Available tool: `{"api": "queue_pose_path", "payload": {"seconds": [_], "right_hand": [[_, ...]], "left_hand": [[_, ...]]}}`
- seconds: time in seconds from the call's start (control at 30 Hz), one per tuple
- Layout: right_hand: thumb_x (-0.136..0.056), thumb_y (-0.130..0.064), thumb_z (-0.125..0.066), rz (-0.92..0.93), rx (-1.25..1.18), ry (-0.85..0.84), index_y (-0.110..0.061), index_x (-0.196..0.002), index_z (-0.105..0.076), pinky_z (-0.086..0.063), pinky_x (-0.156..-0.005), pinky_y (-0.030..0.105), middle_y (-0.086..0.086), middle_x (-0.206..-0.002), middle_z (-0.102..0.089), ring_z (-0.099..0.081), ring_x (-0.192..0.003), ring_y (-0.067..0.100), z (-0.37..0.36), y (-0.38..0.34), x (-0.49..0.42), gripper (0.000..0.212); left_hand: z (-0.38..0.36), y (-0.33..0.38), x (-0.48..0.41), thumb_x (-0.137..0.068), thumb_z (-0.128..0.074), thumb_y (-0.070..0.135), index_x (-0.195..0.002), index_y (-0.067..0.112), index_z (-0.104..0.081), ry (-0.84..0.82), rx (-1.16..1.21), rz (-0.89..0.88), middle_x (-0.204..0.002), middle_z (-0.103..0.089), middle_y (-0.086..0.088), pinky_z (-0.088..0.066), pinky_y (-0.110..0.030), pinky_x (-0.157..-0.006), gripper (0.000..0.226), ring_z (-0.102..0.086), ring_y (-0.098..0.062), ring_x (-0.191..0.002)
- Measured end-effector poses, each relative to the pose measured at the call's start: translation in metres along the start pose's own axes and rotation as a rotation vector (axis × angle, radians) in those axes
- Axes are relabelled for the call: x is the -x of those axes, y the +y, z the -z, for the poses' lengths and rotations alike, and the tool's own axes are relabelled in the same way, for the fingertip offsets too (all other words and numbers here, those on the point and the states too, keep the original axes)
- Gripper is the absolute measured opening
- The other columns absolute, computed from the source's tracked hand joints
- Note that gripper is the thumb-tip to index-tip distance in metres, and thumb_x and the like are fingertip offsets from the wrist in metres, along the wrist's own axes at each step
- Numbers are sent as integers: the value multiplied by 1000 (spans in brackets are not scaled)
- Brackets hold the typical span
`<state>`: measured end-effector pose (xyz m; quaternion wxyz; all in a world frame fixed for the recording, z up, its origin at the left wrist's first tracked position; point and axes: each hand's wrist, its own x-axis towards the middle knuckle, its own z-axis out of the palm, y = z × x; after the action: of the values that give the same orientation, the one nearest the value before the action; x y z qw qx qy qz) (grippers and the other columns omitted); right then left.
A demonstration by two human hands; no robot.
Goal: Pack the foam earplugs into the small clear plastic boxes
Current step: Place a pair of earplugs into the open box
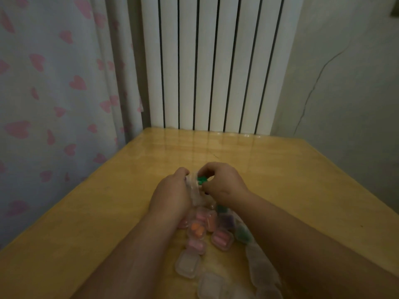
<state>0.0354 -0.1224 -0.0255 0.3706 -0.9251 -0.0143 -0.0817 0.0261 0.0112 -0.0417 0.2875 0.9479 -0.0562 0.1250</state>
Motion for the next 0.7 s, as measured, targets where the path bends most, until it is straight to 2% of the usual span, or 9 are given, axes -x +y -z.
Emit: {"api": "queue_pose_path", "payload": {"seconds": [0.07,0.13,0.3,0.4,0.57,0.7], "right_hand": [[-80,-9,-70,-31,-31,36,-27,-100,-69,-45,-67,15,-9,-104,-65,-58,-93,7,7,7,4,27],[-81,-9,-69,-44,-60,47,-28,-98,-69,-42,-66,13,-10,-101,-65,-59,-93,6,11,14,9,25],[-79,-2,-69,-117,-247,75,-24,-92,-69,-55,-74,29,-3,-95,-68,-63,-85,12,16,21,17,25],[-78,0,-69,-129,-344,81,-22,-90,-68,-57,-78,35,3,-93,-69,-65,-83,17,17,21,18,25],[-80,-7,-70,-145,-257,29,-23,-92,-67,-58,-77,37,1,-93,-67,-63,-81,16,11,19,13,19],[-81,-17,-70,-146,-164,-23,-21,-92,-64,-55,-71,36,-3,-89,-63,-60,-74,14,7,14,6,13]], "left_hand": [[-3,0,-1,-90,-56,9,-133,24,-51,-2,-36,3,-122,-64,-5,-46,-31,-82,46,-59,-25,-112],[-5,0,-2,-91,-55,8,-130,24,-54,-4,-51,4,-122,-63,-4,-45,-29,-80,43,-58,-24,-110],[-5,-1,0,-90,-54,10,-124,23,-58,7,-53,-11,-116,-65,-5,-45,-31,-79,36,-60,-25,-107],[-5,0,1,-89,-53,7,-125,23,-58,-2,-58,-16,-116,-65,-6,-45,-32,-81,39,-59,-25,-107],[-5,0,1,-89,-53,4,-127,24,-55,-8,-55,6,-119,-63,-4,-46,-30,-79,44,-59,-23,-108],[-5,-1,1,-88,-53,4,-130,25,-54,-5,-55,3,-122,-63,-4,-46,-31,-83,47,-58,-24,-111]]}}
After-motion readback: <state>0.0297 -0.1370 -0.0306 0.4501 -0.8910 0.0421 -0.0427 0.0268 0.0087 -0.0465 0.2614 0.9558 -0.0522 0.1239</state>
